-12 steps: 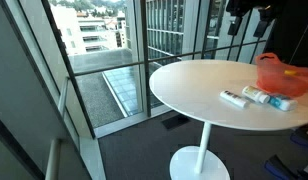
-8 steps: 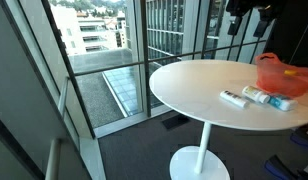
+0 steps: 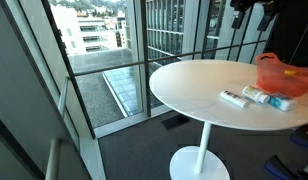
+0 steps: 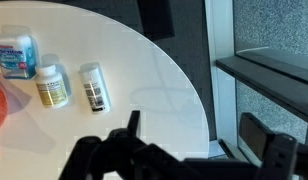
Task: Put the white bottle into the carrier bag
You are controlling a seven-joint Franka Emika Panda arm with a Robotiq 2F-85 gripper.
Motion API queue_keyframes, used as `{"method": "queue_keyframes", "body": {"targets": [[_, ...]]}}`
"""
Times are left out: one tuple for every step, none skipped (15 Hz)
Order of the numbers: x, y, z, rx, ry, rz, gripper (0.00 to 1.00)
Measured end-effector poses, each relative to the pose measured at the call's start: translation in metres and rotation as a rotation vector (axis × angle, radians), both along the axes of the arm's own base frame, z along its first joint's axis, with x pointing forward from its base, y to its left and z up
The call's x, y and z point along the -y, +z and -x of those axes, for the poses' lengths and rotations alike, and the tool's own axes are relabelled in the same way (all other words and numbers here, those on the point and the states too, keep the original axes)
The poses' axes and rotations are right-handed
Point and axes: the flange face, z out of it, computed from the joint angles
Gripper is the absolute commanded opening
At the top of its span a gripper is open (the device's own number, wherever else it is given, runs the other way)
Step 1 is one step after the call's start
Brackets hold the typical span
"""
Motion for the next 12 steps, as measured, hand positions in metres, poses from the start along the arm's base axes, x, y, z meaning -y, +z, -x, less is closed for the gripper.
{"method": "queue_keyframes", "body": {"targets": [[0.01,0.0,-0.002,-0.003,-0.021,0.002,1.0],[0.02,0.0,-0.004,-0.01,-0.043,0.002,1.0],[0.03,-0.001,-0.005,-0.019,-0.064,0.003,1.0],[0.039,-0.002,-0.006,-0.027,-0.085,0.004,1.0],[0.048,-0.004,-0.007,-0.036,-0.101,0.005,1.0],[0.055,-0.006,-0.007,-0.045,-0.116,0.009,1.0],[0.06,-0.007,-0.007,-0.053,-0.129,0.014,1.0],[0.063,-0.008,-0.006,-0.057,-0.135,0.019,1.0],[0.064,-0.008,-0.006,-0.058,-0.138,0.02,1.0],[0.064,-0.008,-0.006,-0.058,-0.138,0.02,1.0],[0.064,-0.008,-0.006,-0.058,-0.139,0.02,1.0],[0.064,-0.008,-0.006,-0.058,-0.139,0.02,1.0]]}}
